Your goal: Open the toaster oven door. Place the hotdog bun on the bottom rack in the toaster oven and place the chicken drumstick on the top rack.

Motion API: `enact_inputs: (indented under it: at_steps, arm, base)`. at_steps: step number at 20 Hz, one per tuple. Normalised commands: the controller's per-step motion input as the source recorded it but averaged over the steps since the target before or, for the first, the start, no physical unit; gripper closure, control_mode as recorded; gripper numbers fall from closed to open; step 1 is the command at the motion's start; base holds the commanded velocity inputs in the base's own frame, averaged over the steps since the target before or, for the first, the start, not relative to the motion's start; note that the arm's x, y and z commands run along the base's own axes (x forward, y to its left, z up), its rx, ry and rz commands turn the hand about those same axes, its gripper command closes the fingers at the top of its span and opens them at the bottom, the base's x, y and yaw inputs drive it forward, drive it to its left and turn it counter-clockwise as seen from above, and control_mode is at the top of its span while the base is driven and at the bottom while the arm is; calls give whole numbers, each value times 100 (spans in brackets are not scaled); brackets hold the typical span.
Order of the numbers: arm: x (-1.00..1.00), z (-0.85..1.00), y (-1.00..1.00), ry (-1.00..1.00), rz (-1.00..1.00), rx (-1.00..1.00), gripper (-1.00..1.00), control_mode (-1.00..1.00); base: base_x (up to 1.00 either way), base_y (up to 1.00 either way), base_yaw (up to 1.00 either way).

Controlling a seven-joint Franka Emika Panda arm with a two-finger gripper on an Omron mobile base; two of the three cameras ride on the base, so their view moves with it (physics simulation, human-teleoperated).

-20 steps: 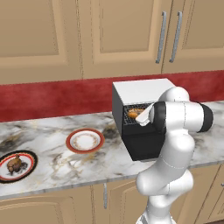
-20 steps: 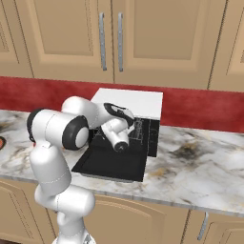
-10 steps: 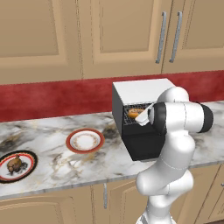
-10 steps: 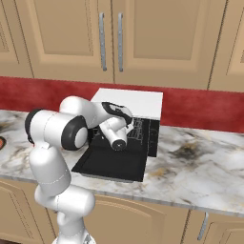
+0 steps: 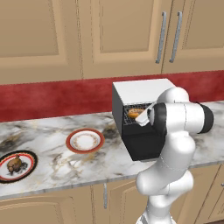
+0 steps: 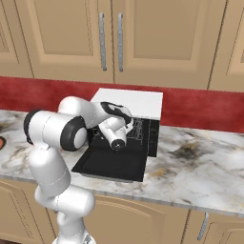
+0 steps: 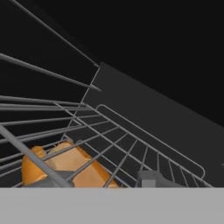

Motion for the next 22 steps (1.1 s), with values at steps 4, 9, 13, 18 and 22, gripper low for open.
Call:
enact_inputs:
  at_steps: [4,9,13,18,22]
  arm:
    - [-18,-1,11,10,-3,1,100,-100]
    - [-33,-10,3,8,-3,3,100,-100]
    - [-41,-9,0,6,-2,4,100,-100]
    - [-42,-11,0,7,-2,4,100,-100]
    - [-39,-6,0,8,-3,4,100,-100]
  base:
    - [0,0,0]
    - [0,0,0]
    - [0,0,0]
    - [0,0,0]
    - [0,0,0]
